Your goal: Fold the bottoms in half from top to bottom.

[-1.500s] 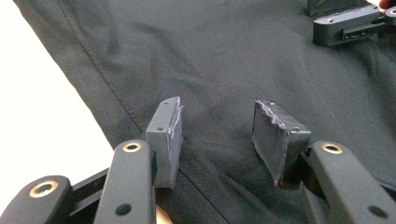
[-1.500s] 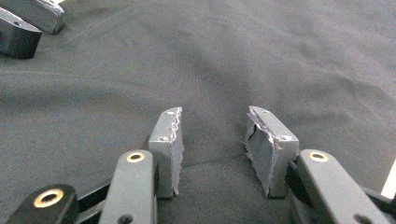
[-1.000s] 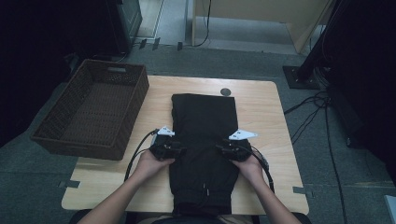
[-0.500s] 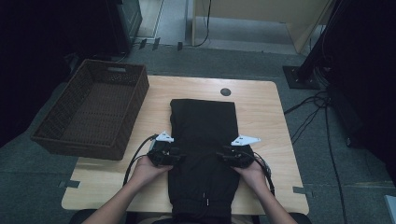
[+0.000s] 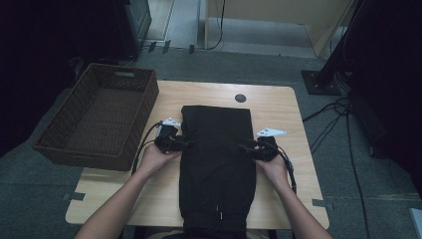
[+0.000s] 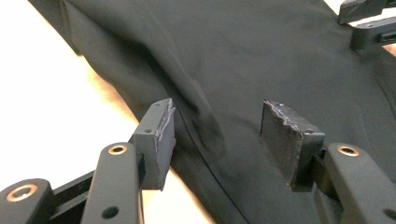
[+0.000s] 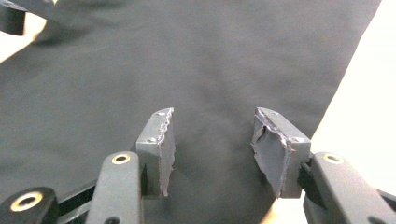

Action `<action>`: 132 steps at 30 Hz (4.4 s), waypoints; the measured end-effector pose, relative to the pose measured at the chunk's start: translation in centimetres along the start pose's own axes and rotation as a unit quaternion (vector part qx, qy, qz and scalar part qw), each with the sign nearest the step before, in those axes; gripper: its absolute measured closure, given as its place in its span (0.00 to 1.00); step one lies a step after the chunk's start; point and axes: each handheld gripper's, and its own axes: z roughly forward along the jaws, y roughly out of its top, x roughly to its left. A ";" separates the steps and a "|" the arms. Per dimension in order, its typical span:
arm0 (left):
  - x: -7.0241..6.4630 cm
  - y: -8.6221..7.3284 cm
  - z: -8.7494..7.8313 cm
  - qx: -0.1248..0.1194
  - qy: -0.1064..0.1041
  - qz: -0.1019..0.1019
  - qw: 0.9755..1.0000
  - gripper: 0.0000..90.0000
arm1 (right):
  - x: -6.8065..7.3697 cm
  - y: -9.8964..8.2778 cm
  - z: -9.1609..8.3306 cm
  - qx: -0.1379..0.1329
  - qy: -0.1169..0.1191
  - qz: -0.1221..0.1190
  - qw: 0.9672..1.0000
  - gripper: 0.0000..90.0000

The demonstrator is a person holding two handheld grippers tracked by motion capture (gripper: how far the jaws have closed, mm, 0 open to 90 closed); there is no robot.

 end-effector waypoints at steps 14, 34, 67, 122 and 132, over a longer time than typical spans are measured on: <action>3.3 4.0 1.5 0.003 0.007 -0.013 1.000 0.48 | -3.7 2.8 2.4 -0.002 -0.011 0.035 0.999 0.51; 6.1 6.7 2.6 0.013 0.025 -0.034 0.999 0.45 | -6.6 5.9 4.6 -0.002 -0.030 0.040 0.999 0.46; 6.6 7.6 6.4 0.037 -0.011 -0.021 0.999 0.89 | -6.2 7.2 8.6 -0.009 -0.040 0.013 0.999 0.88; -1.5 -2.1 1.0 0.018 -0.076 0.058 0.995 0.99 | 0.2 -1.2 -1.0 0.007 0.046 0.016 0.999 0.93; 0.7 0.0 2.5 -0.001 -0.058 0.020 0.998 0.93 | -1.3 0.6 1.3 -0.012 0.005 0.006 1.000 0.92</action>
